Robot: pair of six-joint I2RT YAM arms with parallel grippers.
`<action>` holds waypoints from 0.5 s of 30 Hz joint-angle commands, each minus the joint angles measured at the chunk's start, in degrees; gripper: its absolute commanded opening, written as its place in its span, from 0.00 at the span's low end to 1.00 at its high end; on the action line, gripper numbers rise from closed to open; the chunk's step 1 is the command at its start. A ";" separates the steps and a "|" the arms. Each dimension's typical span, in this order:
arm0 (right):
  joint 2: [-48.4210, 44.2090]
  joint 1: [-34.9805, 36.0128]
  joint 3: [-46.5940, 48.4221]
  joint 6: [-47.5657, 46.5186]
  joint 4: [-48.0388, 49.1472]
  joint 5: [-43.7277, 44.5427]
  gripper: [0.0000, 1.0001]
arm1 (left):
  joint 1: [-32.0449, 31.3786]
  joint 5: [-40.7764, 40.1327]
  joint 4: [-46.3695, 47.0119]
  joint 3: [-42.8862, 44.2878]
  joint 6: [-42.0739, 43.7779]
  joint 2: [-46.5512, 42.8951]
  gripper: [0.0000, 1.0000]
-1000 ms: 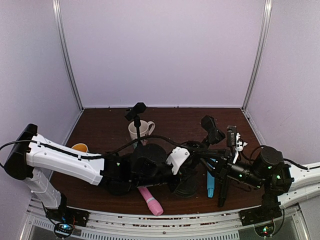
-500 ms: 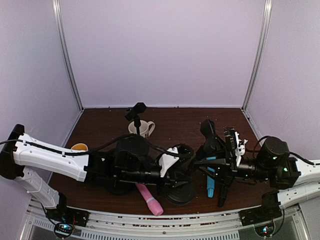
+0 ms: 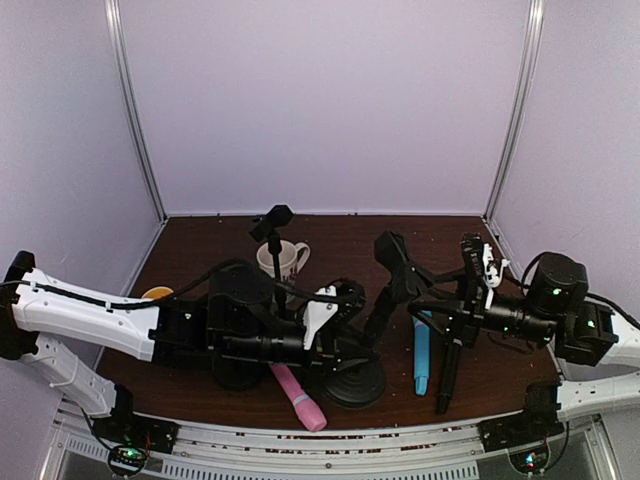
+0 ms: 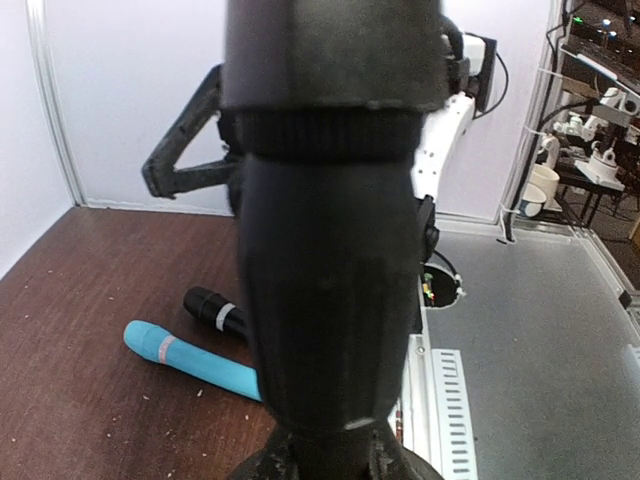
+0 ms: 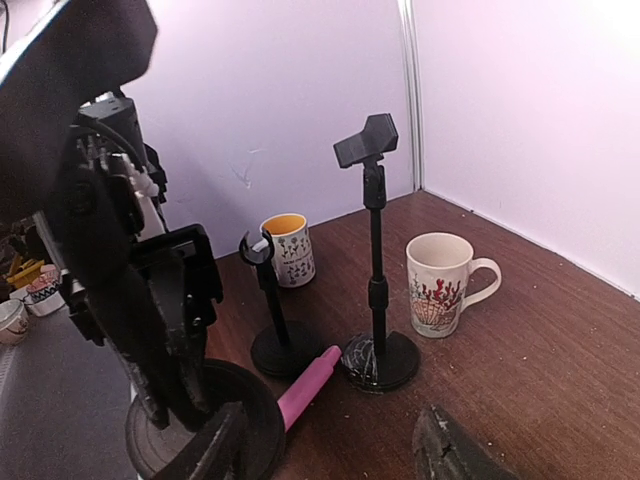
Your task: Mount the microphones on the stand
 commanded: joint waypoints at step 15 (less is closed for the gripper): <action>9.16 5.32 -0.04 10.00 13.16 0.26 0.70 | -0.03 -17.54 4.82 4.69 -5.81 3.61 0.00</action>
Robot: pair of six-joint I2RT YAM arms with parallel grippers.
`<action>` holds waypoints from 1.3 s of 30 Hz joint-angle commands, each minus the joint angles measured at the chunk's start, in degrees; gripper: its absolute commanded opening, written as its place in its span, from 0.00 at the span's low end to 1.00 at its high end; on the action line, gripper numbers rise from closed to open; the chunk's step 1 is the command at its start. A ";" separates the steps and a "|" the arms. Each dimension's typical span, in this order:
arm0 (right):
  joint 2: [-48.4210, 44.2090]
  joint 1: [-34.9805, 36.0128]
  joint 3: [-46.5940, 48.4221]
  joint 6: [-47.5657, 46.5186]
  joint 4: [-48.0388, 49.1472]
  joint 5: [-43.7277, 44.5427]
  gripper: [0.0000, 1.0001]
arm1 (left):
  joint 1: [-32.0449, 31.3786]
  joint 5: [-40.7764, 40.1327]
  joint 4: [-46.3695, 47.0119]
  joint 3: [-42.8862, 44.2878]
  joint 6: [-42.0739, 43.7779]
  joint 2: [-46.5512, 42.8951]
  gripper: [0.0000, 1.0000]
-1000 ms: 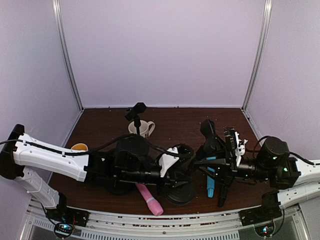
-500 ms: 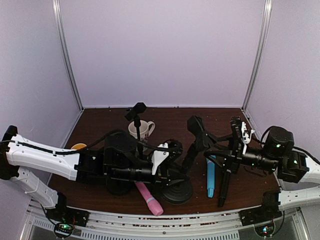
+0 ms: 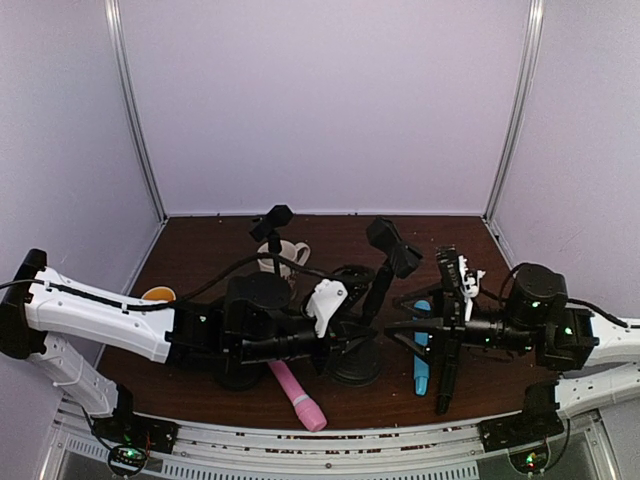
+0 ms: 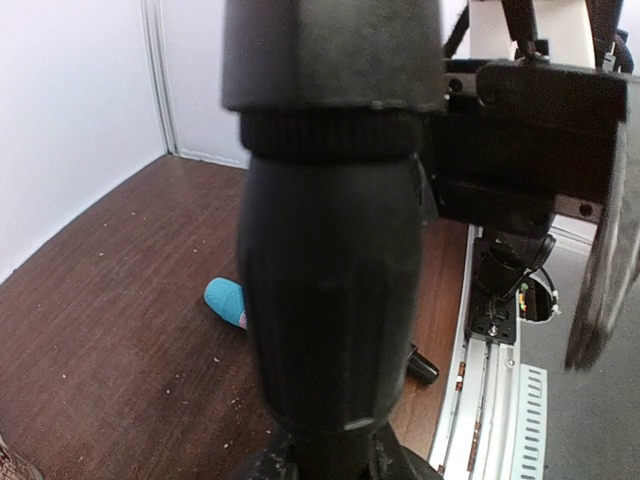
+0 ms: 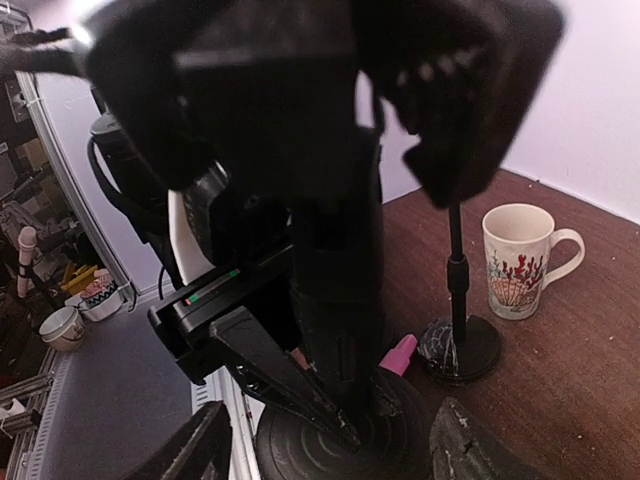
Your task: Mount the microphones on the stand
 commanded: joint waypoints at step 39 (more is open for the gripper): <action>2.64 0.43 -3.84 7.08 14.73 5.80 0.66 | 0.15 -1.52 7.21 1.22 -7.15 3.66 0.00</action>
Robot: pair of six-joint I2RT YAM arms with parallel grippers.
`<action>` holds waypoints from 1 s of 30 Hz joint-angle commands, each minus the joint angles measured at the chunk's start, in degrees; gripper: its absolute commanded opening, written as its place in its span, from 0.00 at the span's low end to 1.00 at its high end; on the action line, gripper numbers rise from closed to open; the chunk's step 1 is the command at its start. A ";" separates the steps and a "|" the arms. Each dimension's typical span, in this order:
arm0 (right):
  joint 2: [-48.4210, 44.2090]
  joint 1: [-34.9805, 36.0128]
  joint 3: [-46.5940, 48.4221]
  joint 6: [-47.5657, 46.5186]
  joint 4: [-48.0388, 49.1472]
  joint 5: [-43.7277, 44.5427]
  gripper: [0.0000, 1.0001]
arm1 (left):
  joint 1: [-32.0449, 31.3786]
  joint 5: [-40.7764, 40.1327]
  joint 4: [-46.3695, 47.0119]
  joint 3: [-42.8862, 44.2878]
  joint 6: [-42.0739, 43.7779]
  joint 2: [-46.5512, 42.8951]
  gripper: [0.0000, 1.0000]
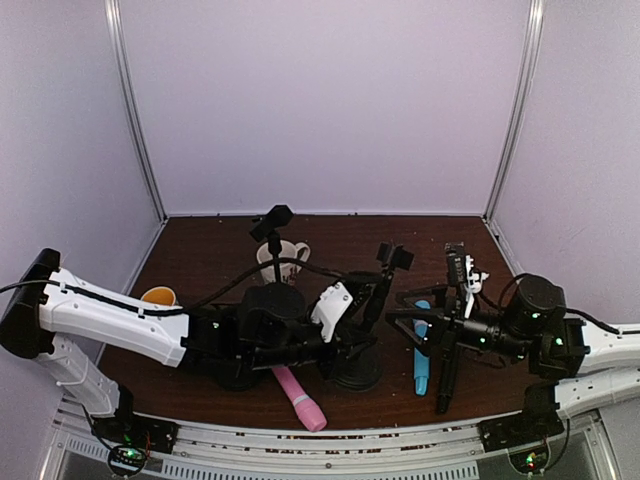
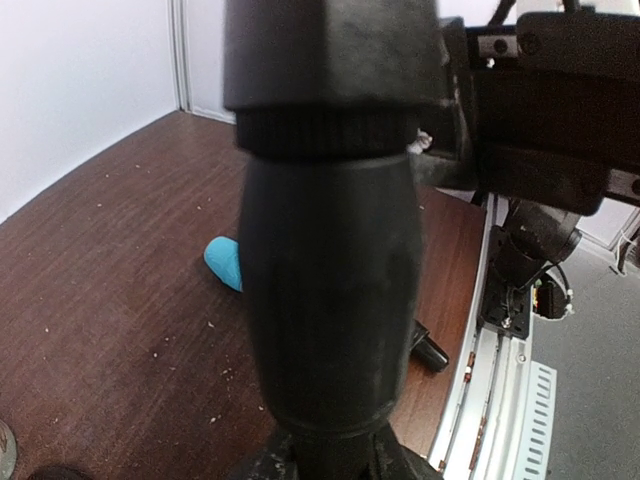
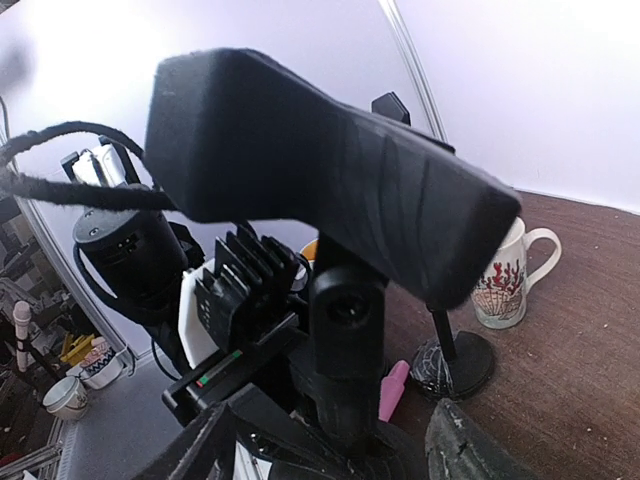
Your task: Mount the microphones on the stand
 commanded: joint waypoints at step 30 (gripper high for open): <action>6.33 -7.83 16.41 -2.16 -5.35 11.80 0.01 | -0.09 -0.55 11.65 -3.00 -0.59 9.33 0.00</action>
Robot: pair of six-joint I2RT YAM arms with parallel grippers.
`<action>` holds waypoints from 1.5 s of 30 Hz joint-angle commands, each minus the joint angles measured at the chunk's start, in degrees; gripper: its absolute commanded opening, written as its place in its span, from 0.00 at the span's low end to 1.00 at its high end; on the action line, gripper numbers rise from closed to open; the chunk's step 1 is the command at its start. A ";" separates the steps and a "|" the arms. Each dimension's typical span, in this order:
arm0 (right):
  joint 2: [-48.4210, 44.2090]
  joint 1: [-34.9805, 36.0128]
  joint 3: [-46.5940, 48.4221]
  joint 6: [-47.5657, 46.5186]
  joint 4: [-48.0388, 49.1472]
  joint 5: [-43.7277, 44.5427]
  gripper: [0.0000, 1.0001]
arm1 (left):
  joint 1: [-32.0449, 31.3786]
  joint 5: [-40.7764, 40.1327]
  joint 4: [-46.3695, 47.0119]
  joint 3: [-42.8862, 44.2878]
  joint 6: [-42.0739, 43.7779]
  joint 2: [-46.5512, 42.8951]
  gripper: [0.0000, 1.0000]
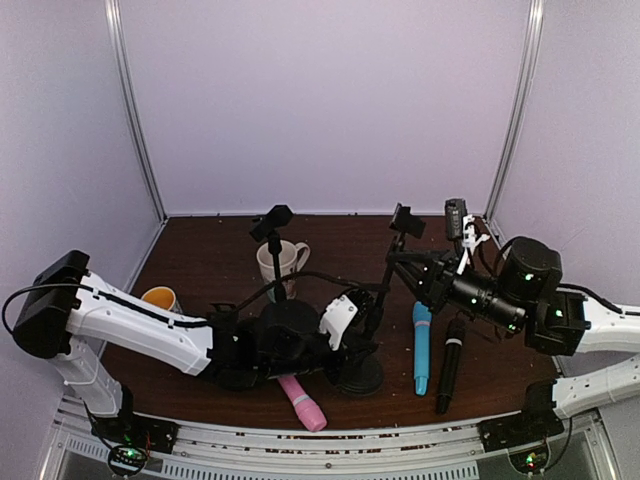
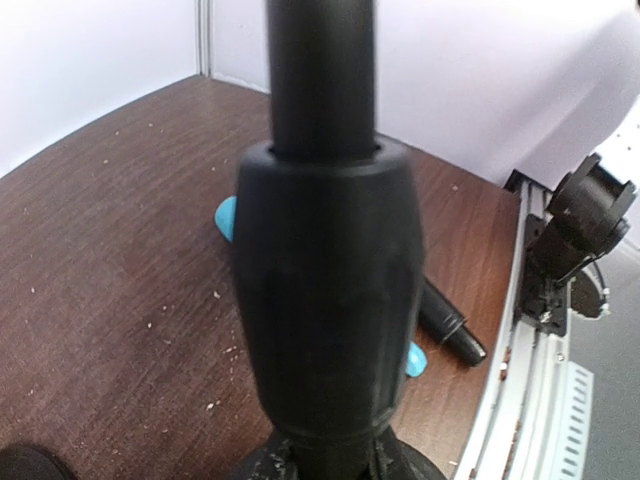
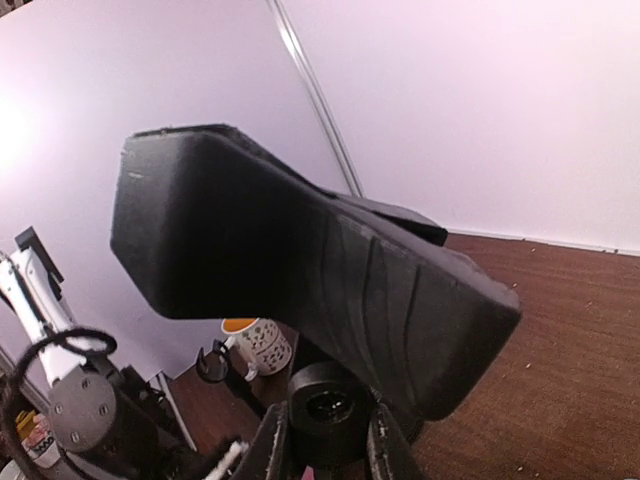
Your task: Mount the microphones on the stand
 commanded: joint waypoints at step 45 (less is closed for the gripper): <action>-5.94 -13.12 -15.46 10.79 3.11 -15.04 0.92 | 10.37 22.49 -3.29 10.75 -16.06 4.90 0.00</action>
